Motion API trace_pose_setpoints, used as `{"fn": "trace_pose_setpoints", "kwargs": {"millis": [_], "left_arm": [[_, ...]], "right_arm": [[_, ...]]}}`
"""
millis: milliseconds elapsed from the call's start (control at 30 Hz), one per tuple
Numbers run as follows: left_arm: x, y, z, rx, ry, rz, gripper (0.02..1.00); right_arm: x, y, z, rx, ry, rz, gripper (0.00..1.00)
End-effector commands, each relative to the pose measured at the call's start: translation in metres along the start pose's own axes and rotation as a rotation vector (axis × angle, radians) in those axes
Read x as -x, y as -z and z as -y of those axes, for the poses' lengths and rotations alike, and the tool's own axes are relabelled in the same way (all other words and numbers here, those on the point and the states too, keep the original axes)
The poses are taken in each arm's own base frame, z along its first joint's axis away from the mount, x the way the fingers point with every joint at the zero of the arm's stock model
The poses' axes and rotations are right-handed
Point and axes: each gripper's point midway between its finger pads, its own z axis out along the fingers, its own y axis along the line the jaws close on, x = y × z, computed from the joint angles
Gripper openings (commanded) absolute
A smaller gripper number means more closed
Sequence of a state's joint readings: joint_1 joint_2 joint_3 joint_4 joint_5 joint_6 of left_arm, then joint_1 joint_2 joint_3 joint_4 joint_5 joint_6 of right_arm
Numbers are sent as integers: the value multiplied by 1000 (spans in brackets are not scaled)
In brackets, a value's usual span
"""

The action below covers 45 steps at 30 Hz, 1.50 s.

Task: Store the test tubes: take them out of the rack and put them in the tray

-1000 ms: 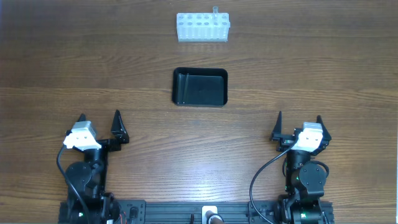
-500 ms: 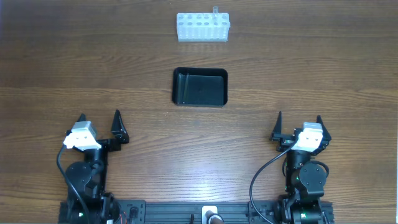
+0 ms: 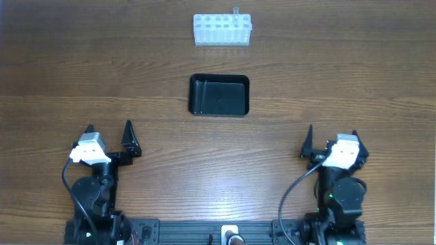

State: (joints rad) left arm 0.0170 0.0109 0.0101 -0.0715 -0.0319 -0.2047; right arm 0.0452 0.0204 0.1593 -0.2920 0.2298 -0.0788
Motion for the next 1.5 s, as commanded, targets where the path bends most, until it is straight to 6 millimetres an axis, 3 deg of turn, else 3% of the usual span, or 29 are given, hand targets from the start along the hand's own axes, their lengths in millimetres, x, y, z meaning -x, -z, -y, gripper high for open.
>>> {"fn": "trace_pose_setpoints", "kwargs": {"millis": [33, 200, 400, 700, 867, 1267, 1400, 1500], "left_arm": [[-1, 0, 3, -18, -15, -2, 996], [-1, 0, 3, -18, -15, -2, 996], [-1, 0, 3, -18, -15, -2, 996], [-1, 0, 3, -18, -15, -2, 998], [-1, 0, 3, -18, -15, -2, 998], [-1, 0, 3, -18, -15, -2, 996], [-1, 0, 3, -18, -15, -2, 1000], [-1, 0, 3, -18, -15, -2, 998]], "right_arm": [[42, 31, 28, -96, 13, -67, 993], [99, 38, 36, -105, 12, -62, 991], [155, 10, 30, -82, 23, -104, 993], [188, -44, 2, 24, 27, -128, 993], [210, -79, -35, 110, 44, -117, 991], [237, -175, -157, 265, 71, -156, 989], [232, -212, -181, 203, 30, -164, 993], [217, -237, -201, 175, 47, -187, 991]]}}
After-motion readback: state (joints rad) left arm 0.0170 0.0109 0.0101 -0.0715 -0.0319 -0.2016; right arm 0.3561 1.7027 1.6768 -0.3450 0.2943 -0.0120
